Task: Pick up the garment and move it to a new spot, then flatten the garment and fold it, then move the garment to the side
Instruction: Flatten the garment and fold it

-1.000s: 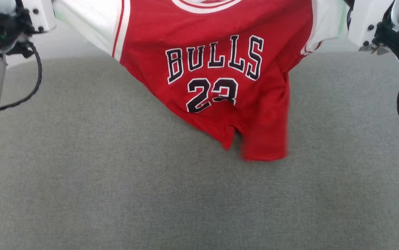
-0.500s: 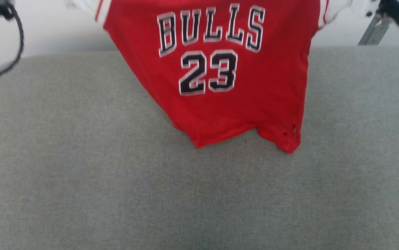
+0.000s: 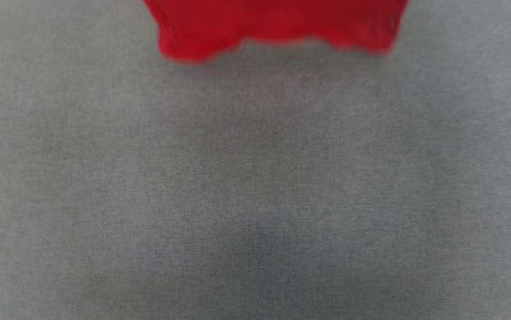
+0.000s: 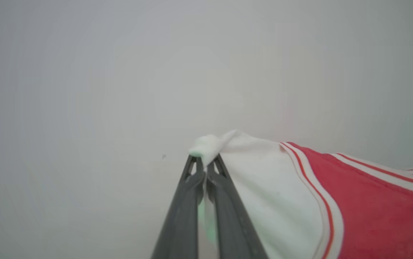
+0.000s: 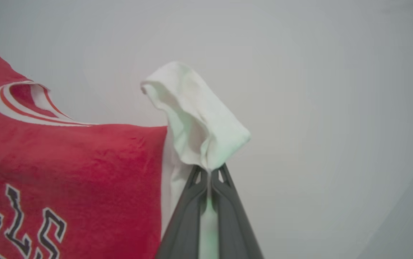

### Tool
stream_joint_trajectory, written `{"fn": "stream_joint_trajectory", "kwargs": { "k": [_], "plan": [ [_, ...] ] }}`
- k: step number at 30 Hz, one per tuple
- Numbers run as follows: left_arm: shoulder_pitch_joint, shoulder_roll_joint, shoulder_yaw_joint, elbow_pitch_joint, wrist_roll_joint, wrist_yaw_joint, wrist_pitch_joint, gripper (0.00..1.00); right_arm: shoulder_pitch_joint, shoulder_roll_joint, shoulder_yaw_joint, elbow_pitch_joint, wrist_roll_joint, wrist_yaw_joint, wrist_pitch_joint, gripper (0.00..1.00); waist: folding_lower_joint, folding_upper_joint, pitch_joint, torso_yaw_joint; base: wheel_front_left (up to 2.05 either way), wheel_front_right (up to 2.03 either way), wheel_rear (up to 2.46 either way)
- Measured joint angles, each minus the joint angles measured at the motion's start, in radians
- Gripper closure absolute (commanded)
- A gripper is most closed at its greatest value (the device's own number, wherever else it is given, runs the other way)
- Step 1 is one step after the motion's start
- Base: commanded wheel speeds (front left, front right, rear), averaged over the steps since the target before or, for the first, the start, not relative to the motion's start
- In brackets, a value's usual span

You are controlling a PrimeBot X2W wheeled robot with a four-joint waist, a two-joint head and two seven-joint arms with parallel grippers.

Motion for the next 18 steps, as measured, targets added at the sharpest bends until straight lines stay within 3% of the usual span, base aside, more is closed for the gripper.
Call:
{"fn": "stream_joint_trajectory", "kwargs": {
  "k": [3, 6, 13, 18],
  "plan": [
    [-0.044, -0.014, 0.002, 0.009, 0.032, -0.002, -0.166, 1.00, -0.061, 0.001, -0.017, 0.061, -0.093, 0.000, -0.140, 1.00, 0.0000, 0.0000, 0.037, 0.007, 0.00, 0.00, 0.00],
    [-0.052, -0.029, 0.002, 0.040, 0.036, -0.030, -0.260, 1.00, -0.090, 0.002, -0.041, 0.095, -0.185, 0.000, -0.194, 1.00, 0.0001, 0.0000, 0.065, 0.021, 0.00, 0.00, 0.00],
    [0.058, -0.051, -0.054, 0.156, 0.055, -0.076, -0.291, 1.00, -0.003, 0.040, -0.063, 0.206, -0.253, 0.000, -0.209, 1.00, 0.0000, 0.0000, 0.086, 0.052, 0.00, 0.00, 0.00],
    [0.149, -0.087, -0.086, 0.227, 0.026, -0.090, -0.204, 1.00, 0.076, 0.058, -0.049, 0.302, -0.212, 0.000, -0.193, 1.00, 0.0000, 0.0000, 0.068, 0.069, 0.00, 0.00, 0.00]
  ]
}}
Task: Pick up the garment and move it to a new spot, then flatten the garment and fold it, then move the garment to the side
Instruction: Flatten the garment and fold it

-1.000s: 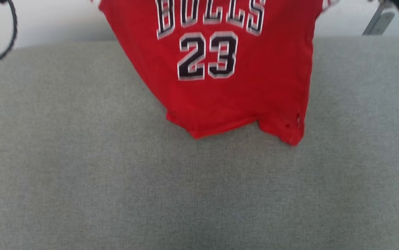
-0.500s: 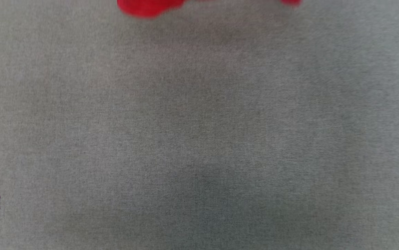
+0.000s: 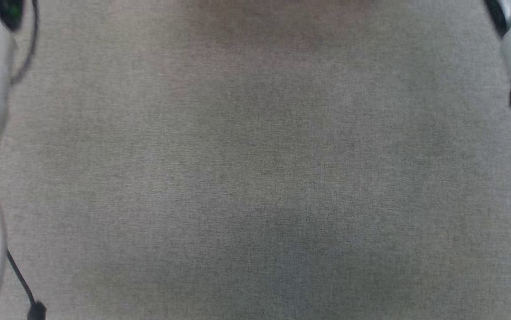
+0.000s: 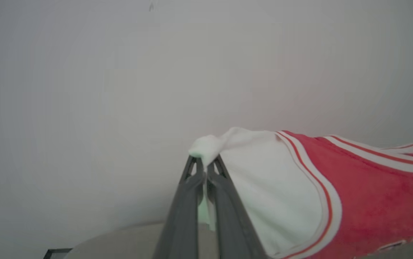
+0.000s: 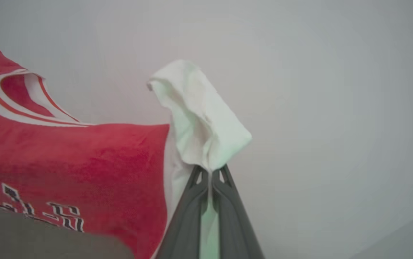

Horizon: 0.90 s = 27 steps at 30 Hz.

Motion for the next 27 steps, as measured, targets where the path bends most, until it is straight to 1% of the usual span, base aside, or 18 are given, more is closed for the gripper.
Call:
{"fn": "stream_joint_trajectory", "kwargs": {
  "k": [2, 3, 7, 11, 14, 15, 17, 21, 24, 27],
  "plan": [
    [0.041, -0.006, -0.002, 0.019, -0.038, -0.002, 0.055, 1.00, 0.032, 0.009, 0.007, 0.020, 0.035, 0.000, 0.019, 1.00, 0.0000, 0.0000, -0.013, 0.003, 0.00, 0.00, 0.00],
    [0.065, -0.007, -0.015, 0.012, -0.042, -0.003, 0.083, 1.00, 0.048, 0.015, 0.012, 0.026, 0.051, 0.000, 0.031, 1.00, 0.0000, 0.0000, -0.021, 0.004, 0.00, 0.00, 0.00],
    [0.180, -0.012, -0.056, -0.040, -0.114, -0.004, 0.226, 1.00, 0.131, 0.034, 0.046, 0.045, 0.133, 0.000, 0.110, 1.00, 0.0000, 0.0000, -0.056, 0.009, 0.00, 0.00, 0.00],
    [0.290, 0.029, -0.086, -0.121, -0.198, -0.004, 0.346, 1.00, 0.217, 0.044, 0.118, 0.037, 0.216, 0.000, 0.160, 1.00, 0.0000, 0.0000, -0.094, 0.010, 0.00, 0.00, 0.00],
    [0.379, 0.067, -0.102, -0.184, -0.251, -0.004, 0.406, 1.00, 0.287, 0.042, 0.176, -0.017, 0.292, 0.000, 0.196, 1.00, 0.0000, 0.0000, -0.119, 0.009, 0.00, 0.00, 0.00],
    [0.440, 0.094, -0.110, -0.227, -0.287, -0.004, 0.442, 1.00, 0.341, 0.023, 0.224, -0.066, 0.333, 0.000, 0.229, 1.00, 0.0000, 0.0000, -0.134, 0.005, 0.00, 0.00, 0.00],
    [0.498, 0.123, -0.117, -0.276, -0.307, -0.004, 0.469, 1.00, 0.400, -0.003, 0.263, -0.134, 0.399, 0.000, 0.268, 1.00, 0.0000, 0.0000, -0.146, 0.000, 0.00, 0.00, 0.00],
    [0.614, 0.183, -0.117, -0.370, -0.337, 0.003, 0.492, 1.00, 0.517, -0.086, 0.343, -0.319, 0.513, 0.000, 0.350, 1.00, 0.0000, 0.0000, -0.164, -0.010, 0.00, 0.00, 0.00],
    [0.709, 0.226, -0.114, -0.461, -0.357, 0.040, 0.515, 1.00, 0.609, -0.168, 0.371, -0.469, 0.589, 0.000, 0.416, 1.00, 0.0000, 0.0000, -0.173, -0.017, 0.00, 0.00, 0.00],
    [0.806, 0.279, -0.112, -0.572, -0.369, 0.091, 0.532, 1.00, 0.712, -0.245, 0.382, -0.621, 0.647, 0.000, 0.481, 1.00, -0.0001, 0.0000, -0.181, -0.019, 0.00, 0.00, 0.00]
  ]
}}
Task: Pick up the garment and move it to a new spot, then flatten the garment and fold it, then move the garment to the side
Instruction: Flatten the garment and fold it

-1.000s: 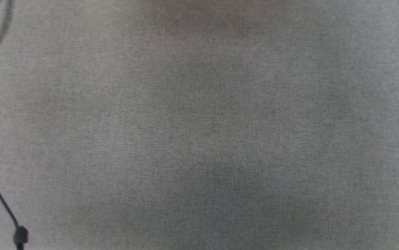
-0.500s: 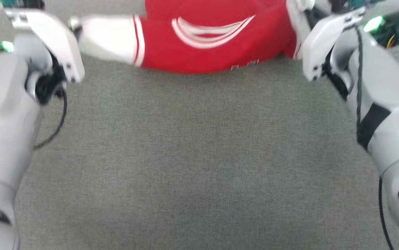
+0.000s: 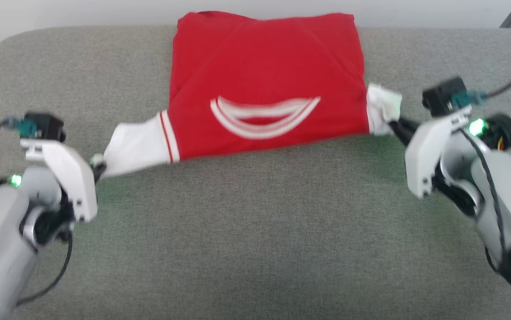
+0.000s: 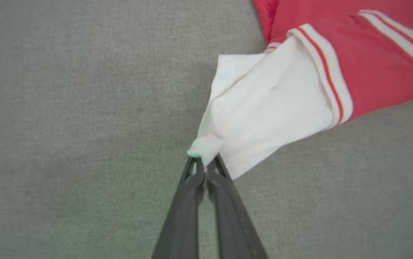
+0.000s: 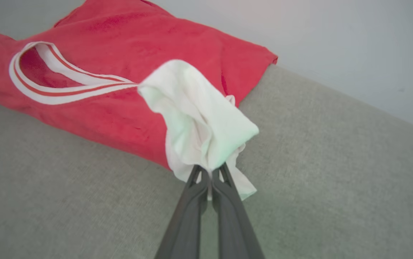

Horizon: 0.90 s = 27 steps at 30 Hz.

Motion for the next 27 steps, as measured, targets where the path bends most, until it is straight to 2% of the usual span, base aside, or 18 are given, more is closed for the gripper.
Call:
{"fn": "stream_joint_trajectory", "kwargs": {
  "k": [6, 7, 8, 12, 14, 21, 27],
  "plan": [
    [0.212, 0.091, 0.019, -0.233, -0.055, 0.121, 0.016, 1.00, 0.211, -0.114, -0.044, -0.251, 0.055, 0.000, 0.127, 1.00, 0.0000, 0.0000, -0.013, -0.004, 0.00, 0.00, 0.00],
    [0.247, 0.105, 0.018, -0.271, -0.058, 0.144, 0.017, 1.00, 0.245, -0.125, -0.061, -0.281, 0.059, 0.000, 0.148, 1.00, 0.0001, 0.0000, -0.014, -0.005, 0.00, 0.00, 0.00],
    [0.247, 0.105, 0.018, -0.271, -0.058, 0.144, 0.017, 1.00, 0.245, -0.125, -0.061, -0.281, 0.059, 0.000, 0.148, 1.00, 0.0001, 0.0000, -0.014, -0.005, 0.00, 0.00, 0.00],
    [0.370, 0.152, 0.028, -0.393, -0.089, 0.234, 0.018, 1.00, 0.378, -0.158, -0.096, -0.425, 0.061, 0.000, 0.219, 1.00, 0.0000, 0.0000, -0.020, -0.007, 0.00, 0.00, 0.00],
    [0.425, 0.171, 0.030, -0.446, -0.098, 0.263, 0.013, 1.00, 0.440, -0.168, -0.124, -0.474, 0.060, 0.000, 0.260, 1.00, 0.0001, 0.0000, -0.022, -0.010, 0.00, 0.00, 0.00],
    [0.555, 0.193, 0.038, -0.573, -0.125, 0.355, -0.013, 1.00, 0.634, -0.134, -0.228, -0.615, 0.044, 0.000, 0.379, 1.00, 0.0001, 0.0000, -0.018, -0.015, 0.00, 0.00, 0.00],
    [0.620, 0.181, 0.035, -0.621, -0.151, 0.386, -0.028, 1.00, 0.763, -0.076, -0.295, -0.670, 0.023, 0.000, 0.436, 1.00, 0.0000, 0.0001, -0.012, -0.016, 0.00, 0.00, 0.00]
  ]
}}
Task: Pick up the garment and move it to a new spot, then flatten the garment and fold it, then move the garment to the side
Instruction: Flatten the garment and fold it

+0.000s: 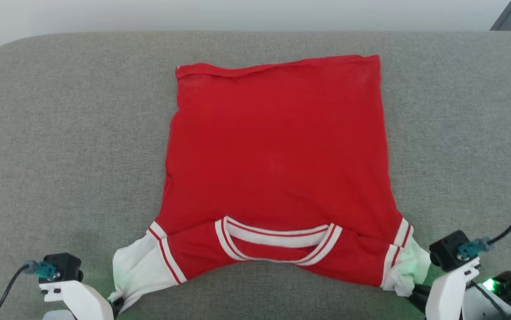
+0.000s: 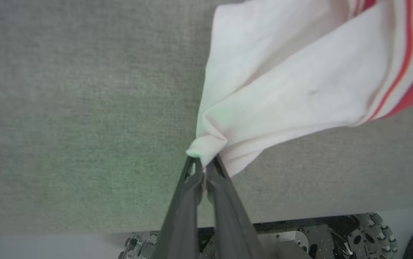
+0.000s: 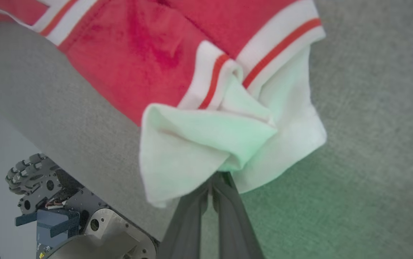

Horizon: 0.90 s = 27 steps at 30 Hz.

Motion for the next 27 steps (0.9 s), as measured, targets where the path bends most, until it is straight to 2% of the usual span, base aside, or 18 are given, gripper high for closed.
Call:
{"fn": "stream_joint_trajectory", "kwargs": {
  "k": [5, 6, 7, 12, 16, 20, 24, 27],
  "plan": [
    [0.019, -0.008, 0.001, -0.015, -0.002, 0.014, -0.017, 1.00, 0.045, 0.023, -0.038, -0.025, -0.034, 0.000, 0.026, 1.00, 0.0001, 0.0000, 0.010, 0.000, 0.00, 0.00, 0.00],
    [0.019, -0.010, 0.002, -0.015, -0.002, 0.015, -0.018, 1.00, 0.049, 0.029, -0.048, -0.028, -0.046, 0.000, 0.030, 0.54, 0.0000, -0.0001, 0.012, 0.001, 0.00, 0.00, 0.00],
    [0.019, -0.010, 0.002, -0.015, -0.002, 0.016, -0.018, 1.00, 0.052, 0.037, -0.058, -0.029, -0.058, 0.000, 0.035, 0.00, 0.0000, 0.0000, 0.014, 0.001, 0.00, 0.00, 0.00],
    [0.016, -0.016, 0.012, -0.018, -0.002, 0.016, -0.031, 1.00, 0.052, 0.069, -0.104, -0.087, -0.083, 0.000, 0.095, 0.00, 0.0001, -0.0001, 0.023, 0.005, 0.00, 0.00, 0.00],
    [0.006, -0.020, 0.019, -0.027, -0.002, 0.015, -0.038, 1.00, 0.029, 0.099, -0.162, -0.195, -0.096, 0.000, 0.148, 0.00, 0.0000, 0.0000, 0.035, 0.007, 0.00, 0.00, 0.00],
    [-0.006, -0.027, 0.026, -0.035, -0.002, 0.012, -0.046, 1.00, -0.047, 0.139, -0.247, -0.283, -0.160, 0.000, 0.153, 0.00, 0.0000, 0.0000, 0.057, 0.011, 0.00, 0.00, 0.00],
    [-0.032, -0.034, 0.027, -0.036, 0.001, 0.006, -0.047, 1.00, -0.172, 0.169, -0.280, -0.270, -0.210, 0.000, 0.122, 0.00, 0.0000, 0.0000, 0.086, 0.019, 0.00, 0.00, 0.00],
    [-0.064, -0.044, 0.022, -0.034, 0.009, -0.008, -0.044, 1.00, -0.290, 0.179, -0.284, -0.186, -0.234, 0.000, 0.069, 0.00, 0.0000, 0.0000, 0.108, 0.032, 0.00, 0.00, 0.00]
  ]
}}
